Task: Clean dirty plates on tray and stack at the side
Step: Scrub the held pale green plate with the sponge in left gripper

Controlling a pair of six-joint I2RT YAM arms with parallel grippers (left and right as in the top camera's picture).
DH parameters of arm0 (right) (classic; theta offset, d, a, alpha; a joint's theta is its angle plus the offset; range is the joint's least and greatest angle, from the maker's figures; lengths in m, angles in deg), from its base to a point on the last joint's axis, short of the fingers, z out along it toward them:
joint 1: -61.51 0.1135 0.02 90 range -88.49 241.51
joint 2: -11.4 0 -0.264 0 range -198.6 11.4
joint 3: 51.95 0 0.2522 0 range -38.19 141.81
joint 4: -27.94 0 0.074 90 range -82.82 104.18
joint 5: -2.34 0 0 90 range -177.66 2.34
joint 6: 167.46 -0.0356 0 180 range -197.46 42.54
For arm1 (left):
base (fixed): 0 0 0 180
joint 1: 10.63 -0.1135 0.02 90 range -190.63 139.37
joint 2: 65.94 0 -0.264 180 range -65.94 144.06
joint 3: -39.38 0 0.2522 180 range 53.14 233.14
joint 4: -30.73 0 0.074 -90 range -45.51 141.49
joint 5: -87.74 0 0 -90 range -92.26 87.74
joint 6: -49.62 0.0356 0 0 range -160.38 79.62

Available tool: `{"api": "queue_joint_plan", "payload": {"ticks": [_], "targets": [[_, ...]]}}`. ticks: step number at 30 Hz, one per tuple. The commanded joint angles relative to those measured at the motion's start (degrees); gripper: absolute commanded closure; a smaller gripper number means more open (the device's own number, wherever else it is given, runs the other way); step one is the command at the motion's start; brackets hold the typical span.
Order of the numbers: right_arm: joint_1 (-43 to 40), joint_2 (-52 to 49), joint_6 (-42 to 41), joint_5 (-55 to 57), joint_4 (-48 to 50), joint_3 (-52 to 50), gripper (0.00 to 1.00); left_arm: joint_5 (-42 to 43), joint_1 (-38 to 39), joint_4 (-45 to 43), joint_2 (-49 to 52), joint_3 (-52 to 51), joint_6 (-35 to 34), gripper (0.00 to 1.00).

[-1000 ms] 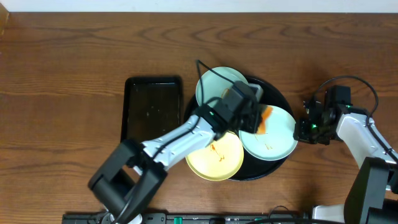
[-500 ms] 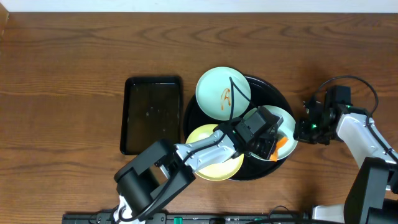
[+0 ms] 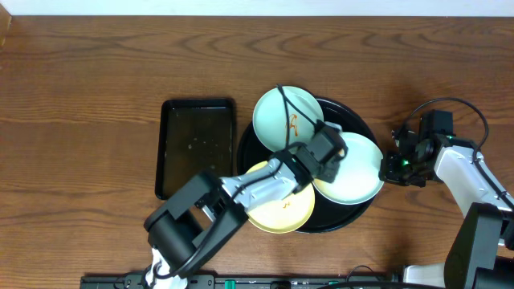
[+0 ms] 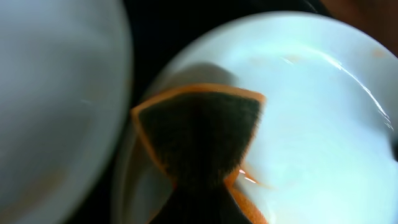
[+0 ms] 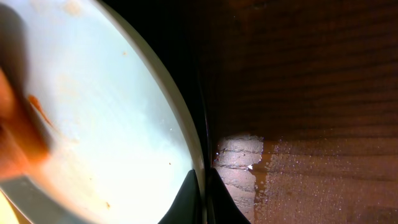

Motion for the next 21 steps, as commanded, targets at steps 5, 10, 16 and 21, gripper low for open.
{"api": "queue_joint_plan", "payload": {"ticks": [5,10,16,21], "targets": [[0.0,-0.4,-0.4,-0.4,-0.5,-0.3,0.99,13.2,-0.4,3.3,-0.7,5.0,1.2,0.93],[0.0,-0.4,-0.4,-0.4,-0.5,-0.3,0.99,22.1,3.8,3.3,-0.7,5.5,4.3,0.93],[0.0,-0.4,-0.4,-0.4,-0.5,-0.3,0.99,21.7,8.7,2.0,-0.5,5.5,9.1,0.93],[0.0,-0.4,-0.4,-0.4,-0.8,-0.3,0.99,10.6,8.6,1.7,0.5,5.5,9.1,0.93]]}}
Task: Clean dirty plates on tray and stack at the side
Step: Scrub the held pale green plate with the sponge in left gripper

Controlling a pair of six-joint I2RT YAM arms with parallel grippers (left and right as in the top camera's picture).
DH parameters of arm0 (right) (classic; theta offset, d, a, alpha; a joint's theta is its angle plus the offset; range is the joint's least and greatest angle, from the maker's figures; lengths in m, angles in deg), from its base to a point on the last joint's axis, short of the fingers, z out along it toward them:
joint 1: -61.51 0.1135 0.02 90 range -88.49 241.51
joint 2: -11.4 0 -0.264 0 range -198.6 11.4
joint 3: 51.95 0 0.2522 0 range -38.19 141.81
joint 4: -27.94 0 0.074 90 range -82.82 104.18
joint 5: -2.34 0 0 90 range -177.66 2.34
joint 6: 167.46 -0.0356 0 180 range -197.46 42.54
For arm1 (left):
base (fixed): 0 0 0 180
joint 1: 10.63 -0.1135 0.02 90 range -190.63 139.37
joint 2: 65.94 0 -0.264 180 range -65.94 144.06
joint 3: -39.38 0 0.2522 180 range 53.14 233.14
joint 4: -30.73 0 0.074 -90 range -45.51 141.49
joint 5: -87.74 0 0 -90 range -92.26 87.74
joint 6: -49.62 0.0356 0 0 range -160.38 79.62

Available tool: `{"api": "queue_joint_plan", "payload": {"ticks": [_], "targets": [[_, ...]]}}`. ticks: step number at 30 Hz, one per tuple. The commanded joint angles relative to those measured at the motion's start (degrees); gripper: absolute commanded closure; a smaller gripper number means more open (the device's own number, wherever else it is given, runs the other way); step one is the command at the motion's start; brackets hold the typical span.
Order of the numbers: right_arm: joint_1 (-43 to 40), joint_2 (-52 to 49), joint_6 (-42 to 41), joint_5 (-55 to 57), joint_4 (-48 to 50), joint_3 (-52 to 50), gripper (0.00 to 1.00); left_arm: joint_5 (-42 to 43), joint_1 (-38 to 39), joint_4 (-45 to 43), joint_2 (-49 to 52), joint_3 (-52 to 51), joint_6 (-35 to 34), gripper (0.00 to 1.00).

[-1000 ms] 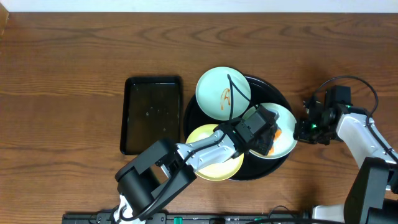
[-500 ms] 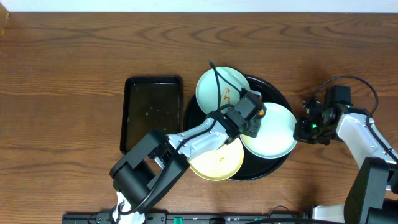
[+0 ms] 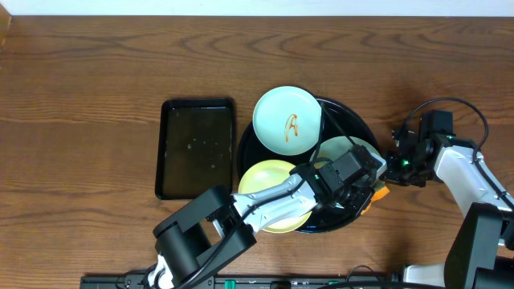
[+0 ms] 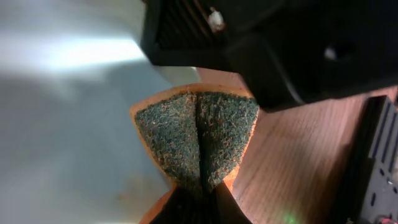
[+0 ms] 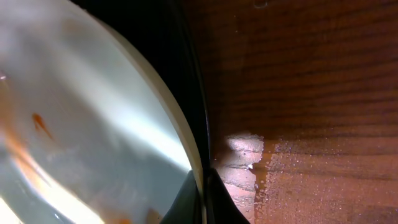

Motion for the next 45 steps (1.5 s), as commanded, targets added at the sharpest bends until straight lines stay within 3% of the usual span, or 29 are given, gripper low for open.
{"api": "queue_joint_plan", "payload": {"ticks": [1,4,10,15,17,21,25,32,38,45], "targets": [[0.0,-0.4,-0.4,-0.4,-0.7,-0.3,0.99,-10.1,-1.1,-0.2,0.8,1.3,1.6,0.92],[0.0,-0.4,-0.4,-0.8,-0.7,-0.3,0.99,-14.7,-3.2,-0.9,1.1,1.3,1.4,0.92],[0.0,-0.4,-0.4,-0.8,-0.8,-0.3,0.99,-14.7,-8.5,-2.6,2.3,1.3,-1.9,0.93],[0.0,-0.4,-0.4,-0.7,-1.0,-0.3,0.99,-13.9,-11.8,1.4,2.8,1.3,-1.8,0.92],[0.0,-0.4,-0.4,-0.7,-0.9,-0.3,0.99,-10.7,-12.3,3.6,2.3,1.3,-1.8,0.92],[0.0,-0.4,-0.4,-0.7,-1.0,-0.3,0.99,3.8,-11.8,8.8,1.3,1.3,-0.6,0.93],[0.0,-0.4,-0.4,-0.7,-0.9,-0.3,0.99,6.1,-10.7,7.9,1.3,1.4,0.1,0.92],[0.0,-0.4,-0.4,-0.8,-1.4,-0.3,0.99,-4.3,-7.4,1.1,1.6,1.4,0.8,0.92],[0.0,-0.4,-0.4,-0.9,-1.6,-0.3,0.99,-26.9,-7.2,-5.1,2.4,1.4,-2.2,0.92],[0.0,-0.4,-0.4,-1.2,-1.6,-0.3,0.99,-22.8,-8.4,-2.6,3.0,1.2,-3.4,0.93]]}}
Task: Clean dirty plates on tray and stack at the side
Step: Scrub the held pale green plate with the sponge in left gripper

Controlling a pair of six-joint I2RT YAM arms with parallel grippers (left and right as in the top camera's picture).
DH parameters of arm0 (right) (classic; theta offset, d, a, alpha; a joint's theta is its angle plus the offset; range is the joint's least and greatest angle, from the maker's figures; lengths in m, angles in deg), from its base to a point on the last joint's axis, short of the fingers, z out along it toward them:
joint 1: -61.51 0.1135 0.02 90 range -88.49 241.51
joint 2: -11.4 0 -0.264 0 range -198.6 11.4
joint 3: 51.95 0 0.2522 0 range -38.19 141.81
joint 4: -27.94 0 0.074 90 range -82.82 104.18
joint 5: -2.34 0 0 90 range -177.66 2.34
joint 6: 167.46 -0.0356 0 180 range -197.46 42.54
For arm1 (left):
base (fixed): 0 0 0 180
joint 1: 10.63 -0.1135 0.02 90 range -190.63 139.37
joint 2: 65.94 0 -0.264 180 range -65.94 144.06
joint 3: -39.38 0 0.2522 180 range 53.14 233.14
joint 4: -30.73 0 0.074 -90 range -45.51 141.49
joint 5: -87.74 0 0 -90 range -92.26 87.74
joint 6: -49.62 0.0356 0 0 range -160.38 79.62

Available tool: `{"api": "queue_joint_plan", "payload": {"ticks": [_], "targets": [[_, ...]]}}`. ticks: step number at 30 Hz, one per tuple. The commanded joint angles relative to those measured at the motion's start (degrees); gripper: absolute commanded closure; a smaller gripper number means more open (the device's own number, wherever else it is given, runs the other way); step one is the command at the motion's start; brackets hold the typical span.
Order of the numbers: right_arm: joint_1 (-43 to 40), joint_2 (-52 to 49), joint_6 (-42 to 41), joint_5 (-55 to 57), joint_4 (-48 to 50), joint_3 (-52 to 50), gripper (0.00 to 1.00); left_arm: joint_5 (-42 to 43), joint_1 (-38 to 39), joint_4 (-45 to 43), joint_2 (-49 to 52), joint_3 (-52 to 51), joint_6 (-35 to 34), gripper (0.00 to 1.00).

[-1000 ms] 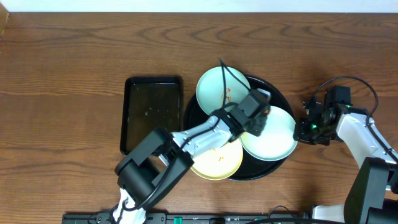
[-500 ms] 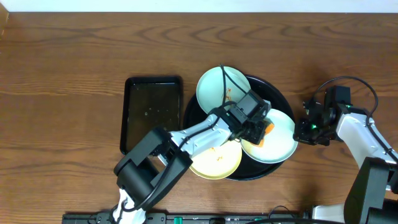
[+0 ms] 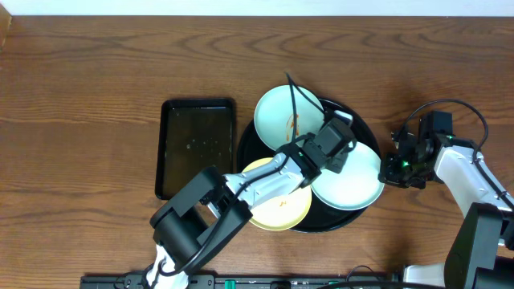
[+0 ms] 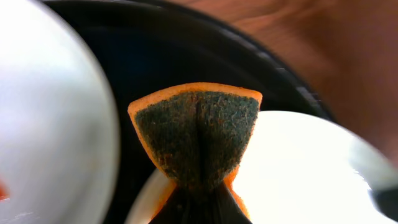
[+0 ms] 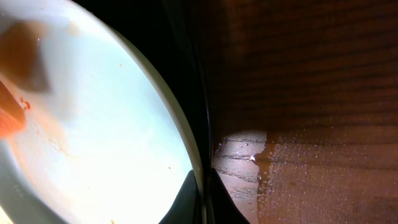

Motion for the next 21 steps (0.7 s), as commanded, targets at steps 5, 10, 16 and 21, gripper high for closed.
{"api": "queue_joint_plan", "payload": {"ticks": [5,10,16,21], "targets": [[0.0,-0.4,-0.4,-0.9,-0.3,-0.3,0.99,5.9,0.7,4.0,1.1,0.4,-1.1,0.93],[0.0,-0.4,-0.4,-1.0,-0.3,-0.3,0.99,9.9,2.0,9.1,1.0,0.4,1.4,0.93],[0.0,-0.4,-0.4,-0.9,-0.2,-0.3,0.99,13.8,0.8,14.8,-4.5,0.4,6.5,0.93],[0.0,-0.4,-0.4,-1.1,-0.3,-0.3,0.99,13.8,-3.0,16.8,-11.6,0.4,6.4,0.92]]}}
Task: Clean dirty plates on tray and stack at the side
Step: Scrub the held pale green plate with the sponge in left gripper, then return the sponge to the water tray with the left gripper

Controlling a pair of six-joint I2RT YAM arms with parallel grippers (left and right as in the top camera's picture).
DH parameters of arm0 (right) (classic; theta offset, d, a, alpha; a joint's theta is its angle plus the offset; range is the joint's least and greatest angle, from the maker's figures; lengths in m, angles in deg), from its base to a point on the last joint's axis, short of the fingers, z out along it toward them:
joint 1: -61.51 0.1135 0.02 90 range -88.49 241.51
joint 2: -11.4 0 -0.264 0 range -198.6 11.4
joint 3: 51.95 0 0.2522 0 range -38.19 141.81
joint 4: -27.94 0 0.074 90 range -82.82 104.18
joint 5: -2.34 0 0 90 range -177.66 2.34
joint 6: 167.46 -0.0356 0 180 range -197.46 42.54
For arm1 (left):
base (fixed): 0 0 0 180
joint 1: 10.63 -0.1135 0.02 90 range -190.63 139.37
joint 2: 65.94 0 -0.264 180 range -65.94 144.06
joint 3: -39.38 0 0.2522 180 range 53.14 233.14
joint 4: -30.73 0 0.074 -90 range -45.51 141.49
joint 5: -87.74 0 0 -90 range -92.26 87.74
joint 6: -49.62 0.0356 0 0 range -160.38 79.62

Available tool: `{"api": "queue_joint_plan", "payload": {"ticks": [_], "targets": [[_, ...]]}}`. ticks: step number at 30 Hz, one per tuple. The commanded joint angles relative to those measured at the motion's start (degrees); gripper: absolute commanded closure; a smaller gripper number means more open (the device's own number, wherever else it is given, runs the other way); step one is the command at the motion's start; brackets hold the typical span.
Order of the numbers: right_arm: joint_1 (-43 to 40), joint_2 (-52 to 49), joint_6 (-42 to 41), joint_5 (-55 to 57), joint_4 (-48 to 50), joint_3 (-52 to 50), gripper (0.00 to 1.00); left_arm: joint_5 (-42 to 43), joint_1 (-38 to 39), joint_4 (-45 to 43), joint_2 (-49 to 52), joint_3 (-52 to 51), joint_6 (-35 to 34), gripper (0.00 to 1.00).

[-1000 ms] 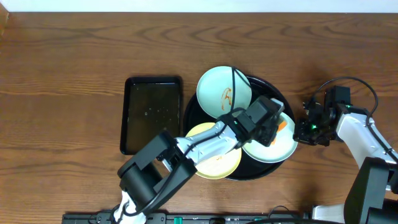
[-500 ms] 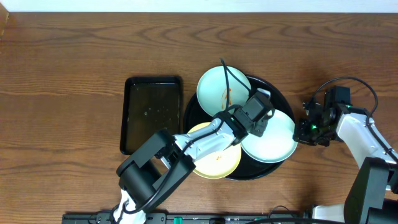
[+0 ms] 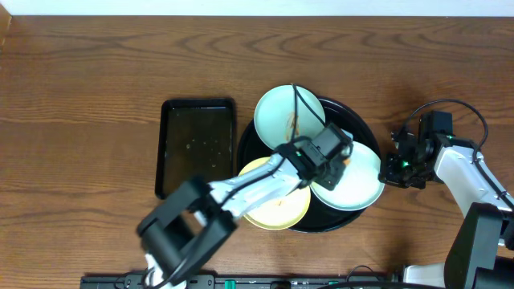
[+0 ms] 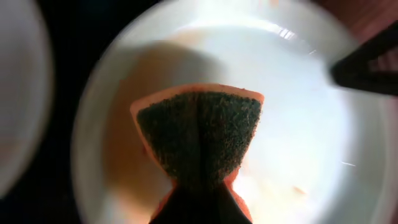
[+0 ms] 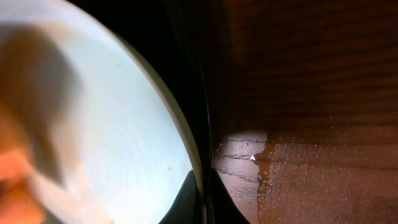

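Observation:
A round black tray [image 3: 363, 128] holds three plates. My left gripper [image 3: 336, 159] is shut on a folded orange sponge [image 4: 198, 134] with a dark green scouring face, pressed over the pale plate [image 3: 360, 186] at the tray's right. That plate [image 4: 311, 106] fills the left wrist view, with faint orange smears. My right gripper [image 5: 204, 186] is shut on the rims of the pale plate [image 5: 124, 143] and the tray, at their right edge. A second pale plate [image 3: 273, 112] with an orange stain lies at the back, and a yellow plate [image 3: 281, 210] at the front left.
A rectangular black tray [image 3: 197, 144] lies left of the round one. The wooden table [image 3: 96, 72] surrounds both. Wet drops shine on the wood [image 5: 298, 180] beside my right gripper. My left arm [image 3: 241, 189] crosses over the yellow plate.
My left gripper with the sponge has moved from the plate's back edge, over the black tray, to the middle of the right pale plate. The right gripper keeps its hold.
The sponge was first on the right pale plate near its left side, then at its far right edge beside my right gripper, then at its back edge over the tray. Now it is over the plate's middle. My right gripper stayed shut on the rims throughout.

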Motion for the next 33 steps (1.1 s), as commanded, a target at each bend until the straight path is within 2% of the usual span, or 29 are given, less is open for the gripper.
{"api": "queue_joint_plan", "payload": {"ticks": [1,7,17,20,27,31,33], "targets": [[0.0,-0.4,-0.3,-1.4,-0.2,-0.3,0.99,1.1,-3.9,1.6,-7.3,0.3,1.5,0.92],[0.0,2.2,0.9,-2.3,-0.5,1.4,0.99,1.1,-12.9,12.0,-13.5,0.3,1.5,0.93],[0.7,10.1,1.8,-2.3,0.3,2.7,0.99,1.1,-28.1,23.9,-16.6,0.3,1.4,0.92],[1.5,11.8,2.2,-1.0,0.7,2.8,0.99,1.1,-31.5,25.9,-16.6,0.3,1.5,0.92],[4.0,16.8,2.1,12.4,2.0,4.0,0.99,1.1,-38.3,28.3,-16.6,0.3,1.5,0.92],[8.4,18.0,2.0,12.3,1.4,4.6,0.99,1.1,-40.9,29.5,-16.6,0.3,1.5,0.93],[10.4,17.2,-1.2,11.4,0.1,4.6,0.99,1.1,-41.4,29.8,-16.6,0.3,1.5,0.92]]}}
